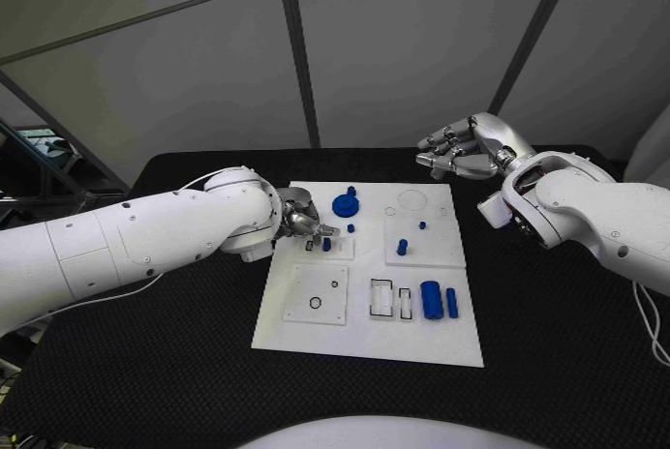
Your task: Assemble the parts on the task board
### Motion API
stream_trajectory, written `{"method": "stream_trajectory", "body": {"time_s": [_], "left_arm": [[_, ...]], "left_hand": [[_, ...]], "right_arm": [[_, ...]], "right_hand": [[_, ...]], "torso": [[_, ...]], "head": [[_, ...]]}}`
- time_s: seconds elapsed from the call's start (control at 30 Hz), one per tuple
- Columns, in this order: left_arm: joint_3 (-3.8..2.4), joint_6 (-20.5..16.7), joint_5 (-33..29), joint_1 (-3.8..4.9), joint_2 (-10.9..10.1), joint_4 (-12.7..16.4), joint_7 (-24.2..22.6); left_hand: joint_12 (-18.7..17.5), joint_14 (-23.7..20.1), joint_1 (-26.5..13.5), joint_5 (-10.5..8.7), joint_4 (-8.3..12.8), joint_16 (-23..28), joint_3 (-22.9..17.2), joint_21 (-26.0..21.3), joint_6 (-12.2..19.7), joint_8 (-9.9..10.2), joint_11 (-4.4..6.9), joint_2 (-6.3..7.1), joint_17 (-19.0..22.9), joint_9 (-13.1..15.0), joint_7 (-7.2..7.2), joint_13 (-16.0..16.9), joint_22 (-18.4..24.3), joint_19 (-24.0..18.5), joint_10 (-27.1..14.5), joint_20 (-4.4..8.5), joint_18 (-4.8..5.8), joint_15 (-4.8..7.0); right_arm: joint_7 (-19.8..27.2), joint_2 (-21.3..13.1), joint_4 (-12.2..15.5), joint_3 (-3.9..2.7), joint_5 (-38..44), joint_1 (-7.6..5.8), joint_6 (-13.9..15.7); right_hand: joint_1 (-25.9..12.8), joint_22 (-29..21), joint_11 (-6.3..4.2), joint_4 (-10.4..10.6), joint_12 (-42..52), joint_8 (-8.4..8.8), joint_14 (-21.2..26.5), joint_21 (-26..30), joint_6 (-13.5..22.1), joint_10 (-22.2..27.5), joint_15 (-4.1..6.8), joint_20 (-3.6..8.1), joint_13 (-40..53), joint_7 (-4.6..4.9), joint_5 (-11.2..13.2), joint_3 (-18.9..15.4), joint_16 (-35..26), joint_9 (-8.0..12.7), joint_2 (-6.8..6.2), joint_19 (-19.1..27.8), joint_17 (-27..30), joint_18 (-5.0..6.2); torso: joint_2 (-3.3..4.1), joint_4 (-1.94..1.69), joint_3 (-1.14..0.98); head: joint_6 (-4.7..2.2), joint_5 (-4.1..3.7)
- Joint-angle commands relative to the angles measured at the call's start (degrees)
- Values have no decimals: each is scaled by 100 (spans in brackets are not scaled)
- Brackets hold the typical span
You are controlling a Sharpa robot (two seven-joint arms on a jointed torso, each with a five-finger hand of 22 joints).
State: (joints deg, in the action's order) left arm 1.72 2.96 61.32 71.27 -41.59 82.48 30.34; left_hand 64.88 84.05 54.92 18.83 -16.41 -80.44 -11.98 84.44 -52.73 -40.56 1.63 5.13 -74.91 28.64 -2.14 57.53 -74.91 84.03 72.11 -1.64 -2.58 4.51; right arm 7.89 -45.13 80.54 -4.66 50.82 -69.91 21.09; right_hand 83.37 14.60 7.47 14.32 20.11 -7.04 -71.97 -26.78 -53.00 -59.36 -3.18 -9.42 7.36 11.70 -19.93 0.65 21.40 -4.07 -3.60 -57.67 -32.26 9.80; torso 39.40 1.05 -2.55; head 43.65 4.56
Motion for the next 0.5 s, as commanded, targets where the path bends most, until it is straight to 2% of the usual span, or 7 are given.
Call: {"method": "stream_trajectory", "body": {"time_s": [0.03,0.2,0.27,0.37,0.5], "left_arm": [[-122,125,-52,17,-33,46,22],[-390,192,-131,34,-100,88,17],[-460,234,-150,63,-125,72,17],[-522,423,-170,148,-133,-50,19],[-557,769,-170,266,-38,-396,12]], "left_hand": [[-28,383,33,-7,-1,31,52,-12,-14,20,-12,52,-916,5,-18,-13,-823,307,-43,34,85,33],[-200,382,66,-3,-6,37,184,-90,58,55,-36,51,-914,-4,-46,-208,-737,267,-196,23,63,17],[-321,381,102,0,-6,41,259,-125,131,97,-61,43,-914,-19,-77,-338,-701,249,-311,9,54,-2],[-562,377,314,9,43,55,371,-208,376,272,-148,30,-908,-100,-182,-599,-617,204,-569,-40,34,-67],[-827,354,677,16,95,127,486,-389,698,672,-303,-4,-870,-338,-366,-903,-433,107,-863,-145,-10,-193]], "right_arm": [[41,16,-15,-5,-24,-11,5],[44,41,-47,-5,-44,-10,2],[43,44,-57,-5,-48,-10,1],[40,48,-68,-5,-52,-10,-4],[36,49,-78,-5,-54,-10,-7]], "right_hand": [[-50,-5,-4,16,20,33,12,26,32,34,-18,-22,-5,0,-24,-1,-38,-5,13,-17,-7,61],[-55,-8,-2,19,22,35,15,32,37,40,-20,-24,-7,2,-26,-6,-42,-5,13,-17,-7,60],[-55,-8,-2,19,22,35,15,32,37,40,-20,-24,-7,2,-26,-6,-42,-5,13,-16,-7,60],[-55,-8,-2,19,22,35,15,32,37,40,-20,-24,-7,2,-26,-6,-42,-5,13,-16,-7,60],[-58,-10,-1,21,23,35,17,36,40,43,-21,-25,-9,3,-27,-9,-44,-4,12,-16,-7,60]], "torso": [[-1,3,-3],[0,-1,-4],[0,-1,-4],[-1,-4,-7],[-1,-5,-9]], "head": [[-8,-2],[-15,-8],[-16,-8],[-16,-14],[-24,-10]]}}
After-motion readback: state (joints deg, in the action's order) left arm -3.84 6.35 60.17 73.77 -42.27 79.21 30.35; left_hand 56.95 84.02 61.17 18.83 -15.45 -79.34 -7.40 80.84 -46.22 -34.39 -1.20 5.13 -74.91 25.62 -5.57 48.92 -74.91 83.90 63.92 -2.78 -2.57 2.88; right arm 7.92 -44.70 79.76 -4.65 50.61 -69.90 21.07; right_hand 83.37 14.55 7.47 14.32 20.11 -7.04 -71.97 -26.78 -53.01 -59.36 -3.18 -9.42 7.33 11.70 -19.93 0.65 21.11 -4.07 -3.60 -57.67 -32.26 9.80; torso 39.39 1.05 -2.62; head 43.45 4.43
